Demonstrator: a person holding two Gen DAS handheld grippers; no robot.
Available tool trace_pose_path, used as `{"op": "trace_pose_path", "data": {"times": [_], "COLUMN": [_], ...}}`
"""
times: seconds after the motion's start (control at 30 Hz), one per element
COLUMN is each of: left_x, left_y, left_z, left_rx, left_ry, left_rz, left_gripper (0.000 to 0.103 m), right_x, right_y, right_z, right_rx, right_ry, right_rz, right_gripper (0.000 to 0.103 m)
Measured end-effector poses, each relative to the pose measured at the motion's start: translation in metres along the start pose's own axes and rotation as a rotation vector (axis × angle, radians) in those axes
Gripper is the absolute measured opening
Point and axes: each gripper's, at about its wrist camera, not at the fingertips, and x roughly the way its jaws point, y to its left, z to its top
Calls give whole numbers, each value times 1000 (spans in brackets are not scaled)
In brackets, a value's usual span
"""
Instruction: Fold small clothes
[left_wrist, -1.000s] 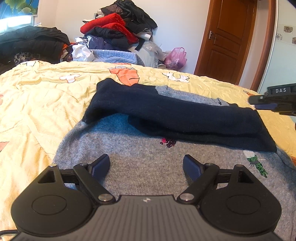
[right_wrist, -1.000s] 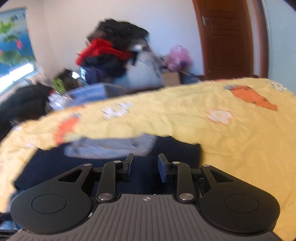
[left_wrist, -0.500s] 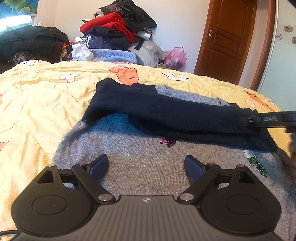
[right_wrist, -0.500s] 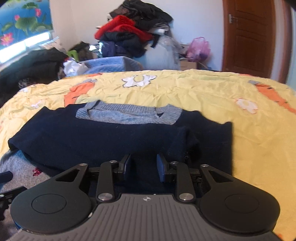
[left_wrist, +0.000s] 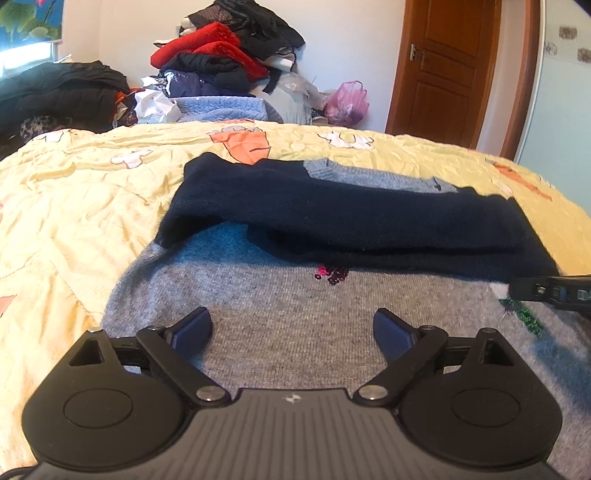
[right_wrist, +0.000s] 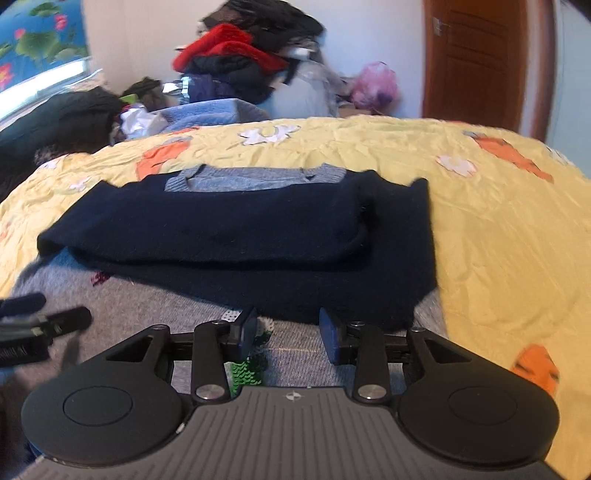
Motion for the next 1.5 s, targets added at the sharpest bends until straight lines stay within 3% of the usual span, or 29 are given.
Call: {"op": "trace_pose_path", "data": {"times": [0.1,0.27,0.4,0.53,0.7,0.87,0.93,1.03,1.37,1.5], "left_x": [2,4,-8,-42,-48,-49,-48,-48,-70,-77], "left_y": [-3,-9,-17,-20,-27,-27,-25,-25,-20,-20], "left_z": [0,0,-3,-16,-40,-45,-44,-44,-51,-63], "left_rx": [18,60,90,71,106,103,97,96,102,133], "left_ry": [10,28,27,49,74,39,38,37,106,76], "left_rz": [3,16,64,-36,-24,-22,-27,-30,-17,-25], "left_gripper": [99,102,102,102,103,103,103,103,103,103], "right_x": [-13,-25,-22,-21,-21,-30,-37,-40,-37,-36], "right_y": [0,-1,11,16,15,15,15,23,24,25], "right_z": [-18,-44,-46,-46,-46,-50,-55,-65,-67,-67], "right_rx": [33,13,-71,-97,-96,-47,-4,-33,-36,-37], "right_ry": [10,-79,-87,-79,-79,-58,-35,-22,-30,-30], "right_rz": [8,5,-19,-29,-30,-76,-99,-155,-165,-167], "right_gripper": [49,51,66,72,74,80,92,100,103,103]}}
